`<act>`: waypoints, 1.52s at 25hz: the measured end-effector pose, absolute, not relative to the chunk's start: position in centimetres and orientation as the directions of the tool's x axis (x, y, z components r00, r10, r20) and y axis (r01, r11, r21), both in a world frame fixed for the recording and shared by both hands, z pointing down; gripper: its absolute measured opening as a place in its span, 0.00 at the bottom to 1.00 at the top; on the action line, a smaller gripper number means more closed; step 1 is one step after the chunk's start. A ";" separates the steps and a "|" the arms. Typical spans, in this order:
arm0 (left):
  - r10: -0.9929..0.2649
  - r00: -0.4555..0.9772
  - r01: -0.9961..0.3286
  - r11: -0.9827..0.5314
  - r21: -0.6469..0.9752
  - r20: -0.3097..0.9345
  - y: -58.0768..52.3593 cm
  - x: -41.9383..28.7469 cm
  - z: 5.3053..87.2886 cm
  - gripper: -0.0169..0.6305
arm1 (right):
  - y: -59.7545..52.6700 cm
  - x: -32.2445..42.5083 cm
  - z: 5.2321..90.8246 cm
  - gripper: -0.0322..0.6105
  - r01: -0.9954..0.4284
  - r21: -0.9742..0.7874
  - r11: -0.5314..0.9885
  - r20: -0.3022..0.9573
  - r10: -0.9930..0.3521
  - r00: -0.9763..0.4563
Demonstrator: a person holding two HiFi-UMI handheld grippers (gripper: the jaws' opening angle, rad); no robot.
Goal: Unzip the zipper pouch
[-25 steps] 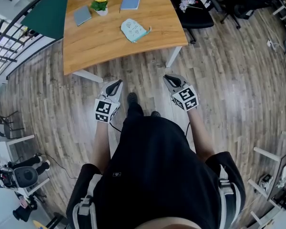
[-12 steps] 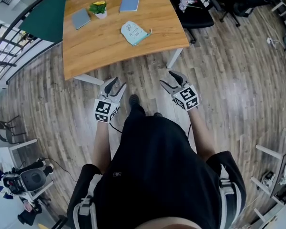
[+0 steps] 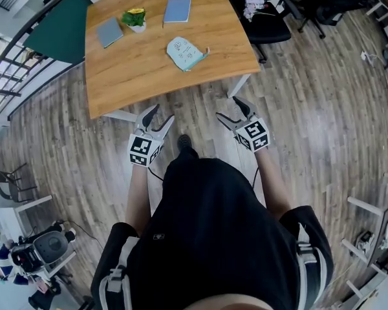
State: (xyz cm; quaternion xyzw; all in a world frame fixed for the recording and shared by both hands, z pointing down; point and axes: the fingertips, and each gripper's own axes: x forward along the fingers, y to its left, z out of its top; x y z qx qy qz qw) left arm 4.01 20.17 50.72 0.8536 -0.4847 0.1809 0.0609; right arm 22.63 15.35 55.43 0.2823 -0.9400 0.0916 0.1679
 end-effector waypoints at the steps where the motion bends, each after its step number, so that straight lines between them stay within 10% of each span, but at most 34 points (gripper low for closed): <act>1: -0.803 0.466 -0.848 -0.525 -0.072 0.370 19.8 3.7 50.8 0.40 | 15.0 22.3 55.5 0.61 -0.563 -0.078 0.823 0.369 -0.501 -0.783; 38: -0.737 0.555 -0.786 -0.617 -0.048 0.386 8.9 -11.4 53.1 0.34 | 5.9 9.9 56.6 0.54 -0.695 -0.090 0.713 0.398 -0.614 -0.681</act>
